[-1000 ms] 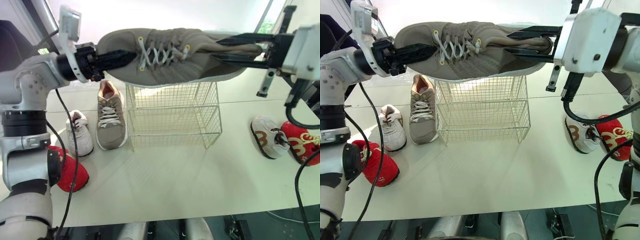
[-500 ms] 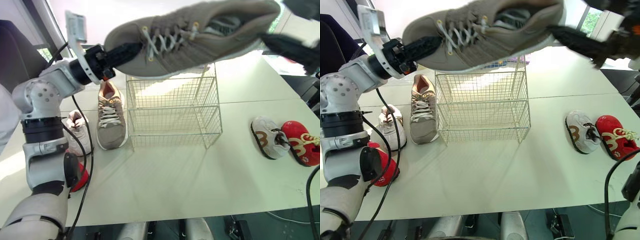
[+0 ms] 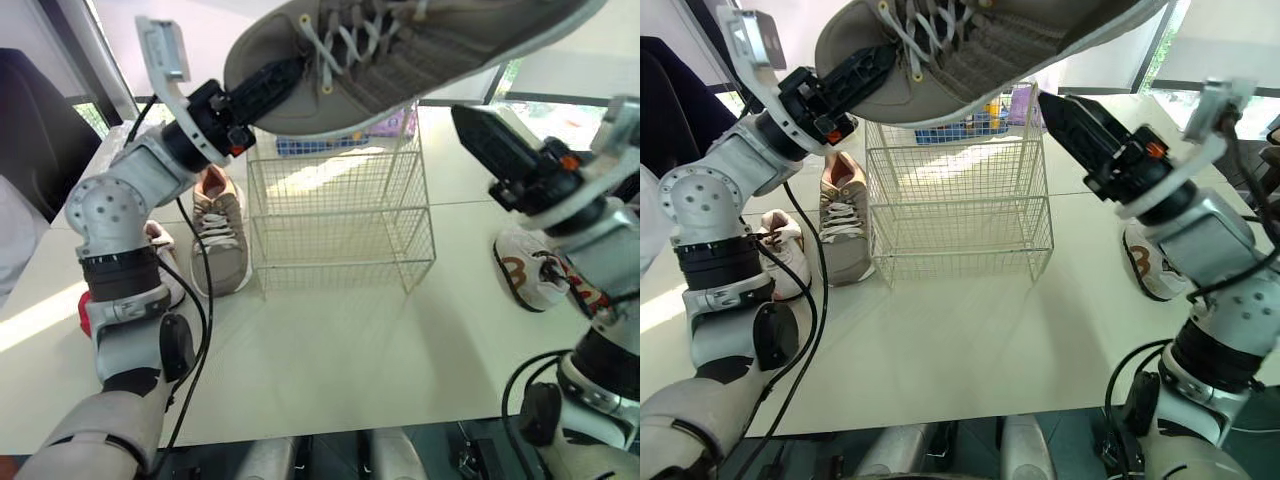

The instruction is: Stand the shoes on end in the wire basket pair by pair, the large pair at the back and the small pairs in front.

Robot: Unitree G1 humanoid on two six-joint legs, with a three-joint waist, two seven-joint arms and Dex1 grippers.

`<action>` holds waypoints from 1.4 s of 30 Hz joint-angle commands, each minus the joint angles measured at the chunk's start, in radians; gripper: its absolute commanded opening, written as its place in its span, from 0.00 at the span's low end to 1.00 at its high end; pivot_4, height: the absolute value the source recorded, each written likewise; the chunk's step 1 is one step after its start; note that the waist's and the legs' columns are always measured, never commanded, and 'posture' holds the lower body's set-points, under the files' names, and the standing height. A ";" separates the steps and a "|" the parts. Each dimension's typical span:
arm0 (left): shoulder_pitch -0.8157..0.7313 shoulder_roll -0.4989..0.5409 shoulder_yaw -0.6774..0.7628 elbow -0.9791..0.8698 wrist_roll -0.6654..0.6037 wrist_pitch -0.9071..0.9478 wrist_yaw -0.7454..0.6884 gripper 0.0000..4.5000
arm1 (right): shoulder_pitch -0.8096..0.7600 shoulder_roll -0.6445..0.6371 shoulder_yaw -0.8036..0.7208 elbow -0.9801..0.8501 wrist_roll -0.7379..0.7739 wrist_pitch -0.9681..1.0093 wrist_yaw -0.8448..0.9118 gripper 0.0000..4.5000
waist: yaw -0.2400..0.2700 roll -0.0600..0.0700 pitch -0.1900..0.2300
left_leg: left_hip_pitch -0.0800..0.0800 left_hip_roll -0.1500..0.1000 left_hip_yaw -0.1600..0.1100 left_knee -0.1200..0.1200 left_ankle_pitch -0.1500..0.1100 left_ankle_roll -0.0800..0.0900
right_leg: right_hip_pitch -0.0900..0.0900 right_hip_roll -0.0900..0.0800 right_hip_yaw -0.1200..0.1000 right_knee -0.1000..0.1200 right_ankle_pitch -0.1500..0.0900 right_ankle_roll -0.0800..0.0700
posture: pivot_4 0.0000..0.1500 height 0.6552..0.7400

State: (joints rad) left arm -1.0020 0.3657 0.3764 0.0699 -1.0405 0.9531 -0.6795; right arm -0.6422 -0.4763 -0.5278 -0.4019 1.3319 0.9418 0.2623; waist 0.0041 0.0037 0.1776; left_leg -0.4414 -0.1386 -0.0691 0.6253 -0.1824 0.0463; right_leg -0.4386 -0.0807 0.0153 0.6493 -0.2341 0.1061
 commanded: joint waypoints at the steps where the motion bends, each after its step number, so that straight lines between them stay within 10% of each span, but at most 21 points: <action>1: -0.020 -0.011 0.030 -0.043 -0.058 -0.026 0.030 0.16 | -0.105 0.025 0.076 0.039 -0.065 -0.113 0.028 0.98 | 0.002 0.000 0.000 | 0.000 0.000 0.000 0.001 0.000 0.000 | 0.001 0.000 0.000 0.000 0.000 0.000 | 1.00 1.00; 22: 0.073 -0.026 0.007 -0.109 -0.133 -0.017 0.107 0.16 | -0.243 0.049 0.168 0.145 -0.027 -0.222 0.087 0.98 | 0.004 0.000 0.000 | 0.000 0.000 0.000 0.001 -0.001 0.001 | 0.001 0.001 0.000 0.000 0.000 0.000 | 1.00 1.00; 29: 0.110 -0.017 -0.025 -0.152 -0.126 -0.020 0.116 0.16 | -0.279 0.065 0.188 0.156 -0.024 -0.228 0.079 0.43 | 0.005 0.000 0.000 | 0.000 0.000 0.000 0.001 -0.001 0.000 | 0.001 0.001 0.000 0.000 0.000 0.000 | 1.00 1.00; 34: 0.136 0.037 -0.071 -0.183 -0.105 0.007 0.096 0.16 | -0.323 0.032 0.199 0.175 -0.030 -0.203 0.078 0.39 | 0.003 0.000 0.000 | 0.000 0.000 0.000 0.001 -0.002 0.000 | 0.000 0.001 0.000 -0.001 0.000 0.000 | 1.00 1.00; 42: 0.141 0.155 -0.075 -0.174 -0.090 0.025 0.045 0.98 | -0.424 -0.131 0.220 0.270 -0.072 -0.131 0.254 0.39 | 0.005 0.000 0.000 | -0.001 0.000 0.000 0.000 -0.002 0.001 | 0.000 0.000 0.000 -0.002 0.000 0.000 | 1.00 1.00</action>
State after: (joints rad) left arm -0.8644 0.4938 0.3033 -0.0711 -1.1443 0.9794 -0.6108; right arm -1.0096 -0.5740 -0.2912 -0.1299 1.2682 0.8224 0.4555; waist 0.0094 0.0035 0.1779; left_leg -0.4422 -0.1388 -0.0692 0.6254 -0.1843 0.0468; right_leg -0.4386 -0.0803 0.0153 0.6472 -0.2341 0.1057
